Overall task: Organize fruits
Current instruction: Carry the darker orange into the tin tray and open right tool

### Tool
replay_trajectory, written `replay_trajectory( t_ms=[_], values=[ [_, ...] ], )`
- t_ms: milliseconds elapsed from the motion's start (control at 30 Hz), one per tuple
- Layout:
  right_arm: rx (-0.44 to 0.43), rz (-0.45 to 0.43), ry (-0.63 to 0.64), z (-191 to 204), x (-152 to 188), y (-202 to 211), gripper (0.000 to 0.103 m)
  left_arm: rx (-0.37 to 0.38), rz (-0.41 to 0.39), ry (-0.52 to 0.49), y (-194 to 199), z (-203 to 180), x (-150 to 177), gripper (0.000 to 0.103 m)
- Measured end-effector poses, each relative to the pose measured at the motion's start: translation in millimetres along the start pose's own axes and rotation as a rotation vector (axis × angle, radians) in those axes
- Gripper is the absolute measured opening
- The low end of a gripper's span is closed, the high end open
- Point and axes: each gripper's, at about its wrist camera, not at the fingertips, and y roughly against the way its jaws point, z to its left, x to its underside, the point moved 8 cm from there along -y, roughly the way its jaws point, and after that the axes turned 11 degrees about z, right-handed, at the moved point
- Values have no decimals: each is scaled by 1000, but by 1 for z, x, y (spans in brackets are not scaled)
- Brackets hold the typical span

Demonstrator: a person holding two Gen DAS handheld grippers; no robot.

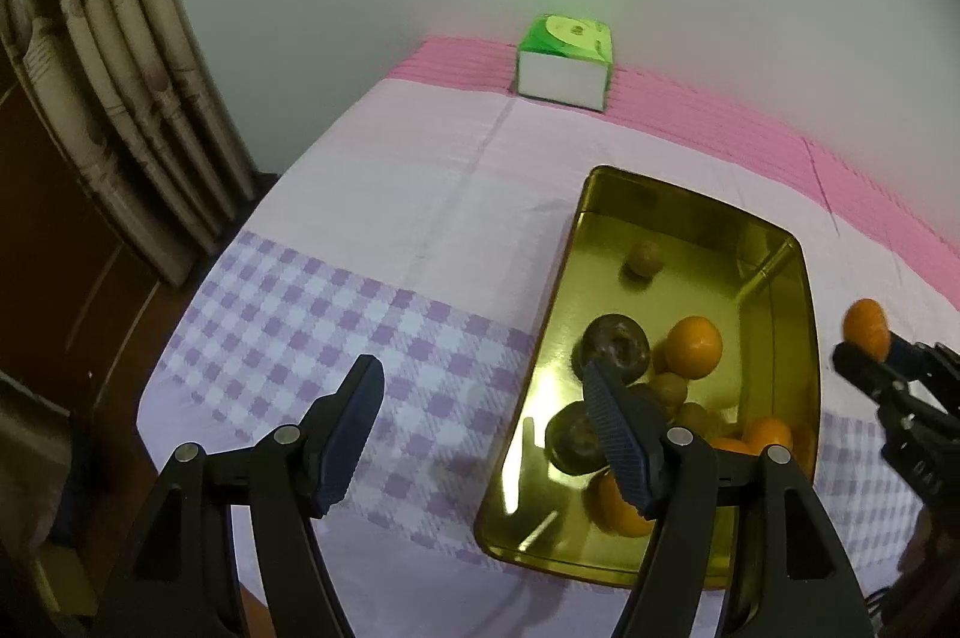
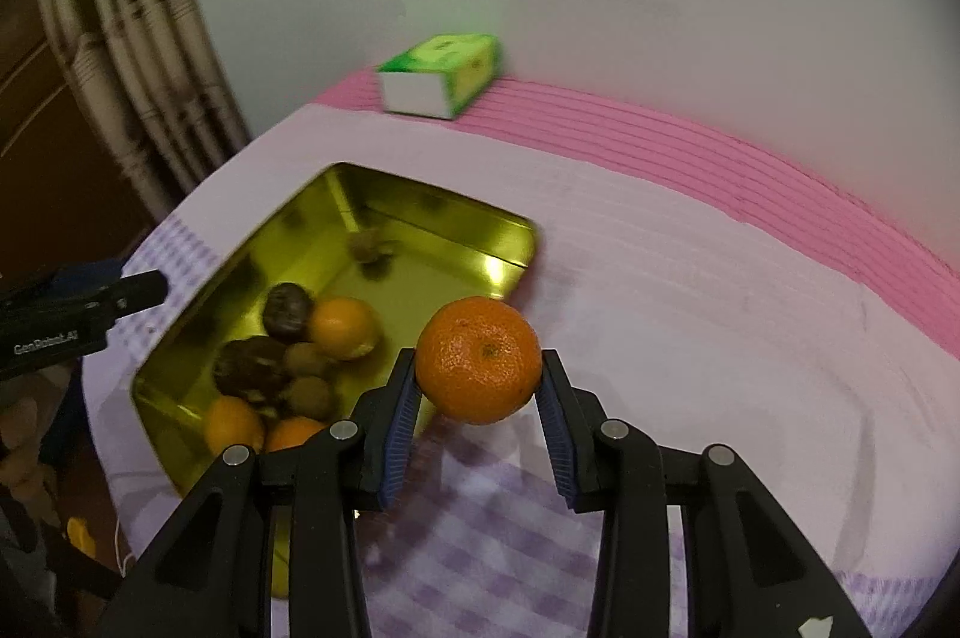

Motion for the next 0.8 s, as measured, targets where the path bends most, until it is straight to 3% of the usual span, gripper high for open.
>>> replay_trajectory(
  t_ms=[300,800],
  values=[
    [-44,49,108,54,-7,-30,36,4,28,4,3,7,10,70],
    [4,134,140,57,2,-64,35,-12,56,22,6,18,26,71]
  ],
)
